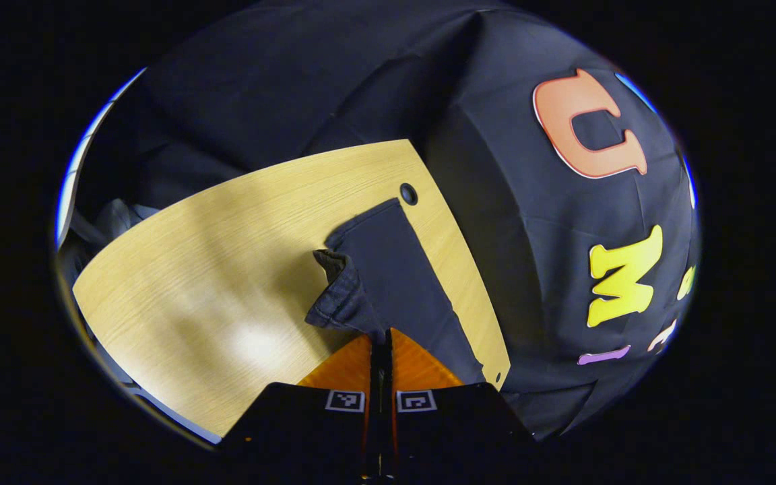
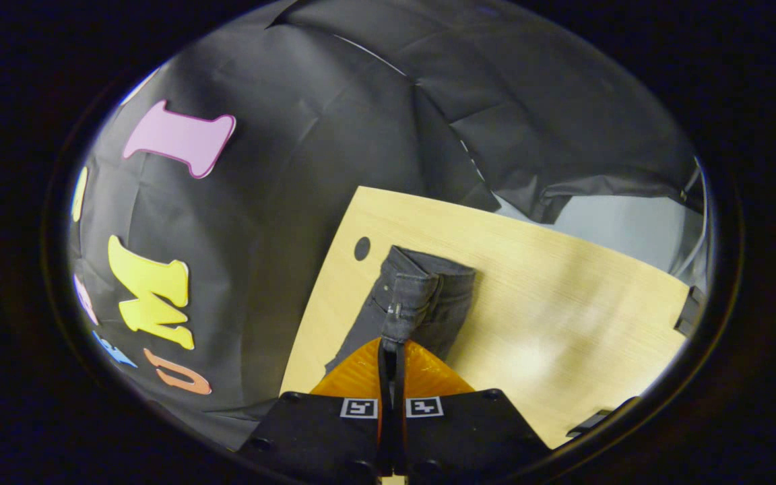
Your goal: Grasp the waist and the cuffs of the jeans and fold them to make the two legs overlap; first hold the waist and fold one-third of the jeans toward the cuffs, then hold the cuffs and fold the remaining one-third in the same direction to finish folding.
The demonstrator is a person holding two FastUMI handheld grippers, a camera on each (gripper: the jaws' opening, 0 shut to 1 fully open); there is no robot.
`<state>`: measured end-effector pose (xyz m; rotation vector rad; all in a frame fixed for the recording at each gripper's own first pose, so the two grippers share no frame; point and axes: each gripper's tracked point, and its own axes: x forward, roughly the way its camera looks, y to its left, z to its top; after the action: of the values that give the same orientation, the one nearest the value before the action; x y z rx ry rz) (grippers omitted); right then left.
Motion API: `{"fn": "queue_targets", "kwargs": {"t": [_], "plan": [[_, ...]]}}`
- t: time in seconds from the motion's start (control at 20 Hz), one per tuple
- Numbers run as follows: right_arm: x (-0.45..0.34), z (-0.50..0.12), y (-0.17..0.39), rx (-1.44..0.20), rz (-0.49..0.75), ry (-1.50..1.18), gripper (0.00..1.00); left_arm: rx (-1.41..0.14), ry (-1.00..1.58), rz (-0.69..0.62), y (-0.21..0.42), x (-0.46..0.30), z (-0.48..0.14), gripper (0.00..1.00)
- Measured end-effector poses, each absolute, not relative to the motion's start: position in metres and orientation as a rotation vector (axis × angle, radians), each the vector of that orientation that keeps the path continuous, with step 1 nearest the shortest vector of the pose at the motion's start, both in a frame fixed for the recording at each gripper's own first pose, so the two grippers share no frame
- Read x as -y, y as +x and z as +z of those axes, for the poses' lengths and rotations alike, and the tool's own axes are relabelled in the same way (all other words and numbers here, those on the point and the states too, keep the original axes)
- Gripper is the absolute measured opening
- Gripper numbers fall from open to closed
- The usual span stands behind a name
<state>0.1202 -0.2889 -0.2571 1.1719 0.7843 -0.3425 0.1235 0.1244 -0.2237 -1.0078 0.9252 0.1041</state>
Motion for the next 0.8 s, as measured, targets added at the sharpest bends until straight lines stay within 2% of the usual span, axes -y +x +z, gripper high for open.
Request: {"fn": "queue_targets", "kwargs": {"t": [0.45,0.6,0.65,0.7,0.8], "plan": [[0.285,-0.268,0.224,-0.795,-0.3,1.108,0.01,-1.035,-0.993,0.117,0.214,-0.122,-0.248,0.04],[0.287,-0.287,0.25,-0.809,-0.301,1.072,0.01,-1.08,-0.966,0.133,0.247,-0.116,-0.268,0.04],[0.287,-0.298,0.258,-0.814,-0.302,1.06,0.05,-1.103,-0.952,0.148,0.255,-0.116,-0.279,0.04],[0.288,-0.306,0.266,-0.82,-0.304,1.053,0.0,-1.124,-0.938,0.165,0.263,-0.115,-0.293,0.04],[0.286,-0.328,0.28,-0.847,-0.325,1.036,0.01,-1.15,-0.92,0.172,0.28,-0.106,-0.312,0.04]]}}
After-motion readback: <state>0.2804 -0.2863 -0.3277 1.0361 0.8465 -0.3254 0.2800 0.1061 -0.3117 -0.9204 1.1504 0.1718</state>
